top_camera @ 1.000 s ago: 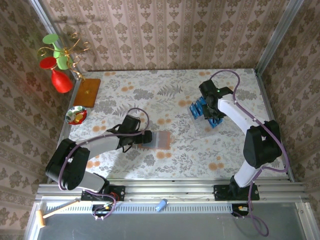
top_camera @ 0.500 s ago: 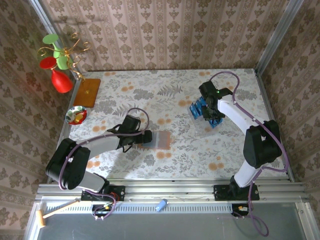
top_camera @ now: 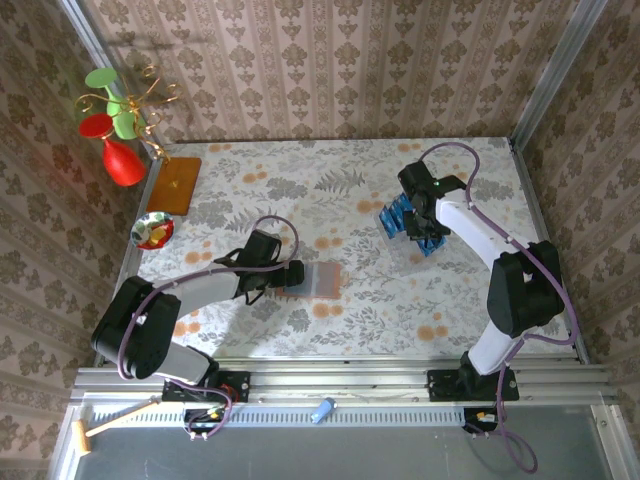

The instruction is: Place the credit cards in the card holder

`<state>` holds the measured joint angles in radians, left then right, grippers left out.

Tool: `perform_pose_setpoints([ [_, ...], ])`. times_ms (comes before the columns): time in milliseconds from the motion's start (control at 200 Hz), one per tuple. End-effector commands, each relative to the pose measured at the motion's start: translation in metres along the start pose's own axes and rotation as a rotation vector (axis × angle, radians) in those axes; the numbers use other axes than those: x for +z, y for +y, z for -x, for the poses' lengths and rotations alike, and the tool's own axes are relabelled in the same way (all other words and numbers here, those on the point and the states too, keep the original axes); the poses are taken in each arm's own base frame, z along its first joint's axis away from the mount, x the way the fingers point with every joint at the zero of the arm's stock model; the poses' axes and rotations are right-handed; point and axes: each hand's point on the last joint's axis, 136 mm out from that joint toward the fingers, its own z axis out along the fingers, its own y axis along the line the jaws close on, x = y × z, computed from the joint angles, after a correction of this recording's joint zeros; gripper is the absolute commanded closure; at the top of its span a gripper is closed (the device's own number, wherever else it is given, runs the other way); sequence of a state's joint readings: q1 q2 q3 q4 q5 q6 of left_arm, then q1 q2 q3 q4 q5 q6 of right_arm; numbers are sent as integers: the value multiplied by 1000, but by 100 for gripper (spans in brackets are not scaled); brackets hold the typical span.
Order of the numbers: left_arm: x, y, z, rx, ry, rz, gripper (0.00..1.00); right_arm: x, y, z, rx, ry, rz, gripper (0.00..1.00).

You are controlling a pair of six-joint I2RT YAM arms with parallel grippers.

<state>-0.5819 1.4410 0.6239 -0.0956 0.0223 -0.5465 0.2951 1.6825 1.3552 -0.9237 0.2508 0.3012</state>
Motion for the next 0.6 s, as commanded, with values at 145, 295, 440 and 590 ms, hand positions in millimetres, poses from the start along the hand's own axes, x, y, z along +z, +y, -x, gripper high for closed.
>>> perform_pose_setpoints([
  [145, 5, -6, 1, 0, 10, -13, 0, -9, -15, 8, -35, -23, -85, 69],
  [295, 5, -7, 1, 1, 12, -14, 0, 0, -13, 7, -47, -4, -93, 69],
  [440, 5, -7, 1, 0, 10, -14, 0, 9, -9, 5, -59, 17, -84, 69],
  [590, 5, -7, 1, 0, 10, -15, 0, 14, -5, 1, -63, 35, -67, 70],
])
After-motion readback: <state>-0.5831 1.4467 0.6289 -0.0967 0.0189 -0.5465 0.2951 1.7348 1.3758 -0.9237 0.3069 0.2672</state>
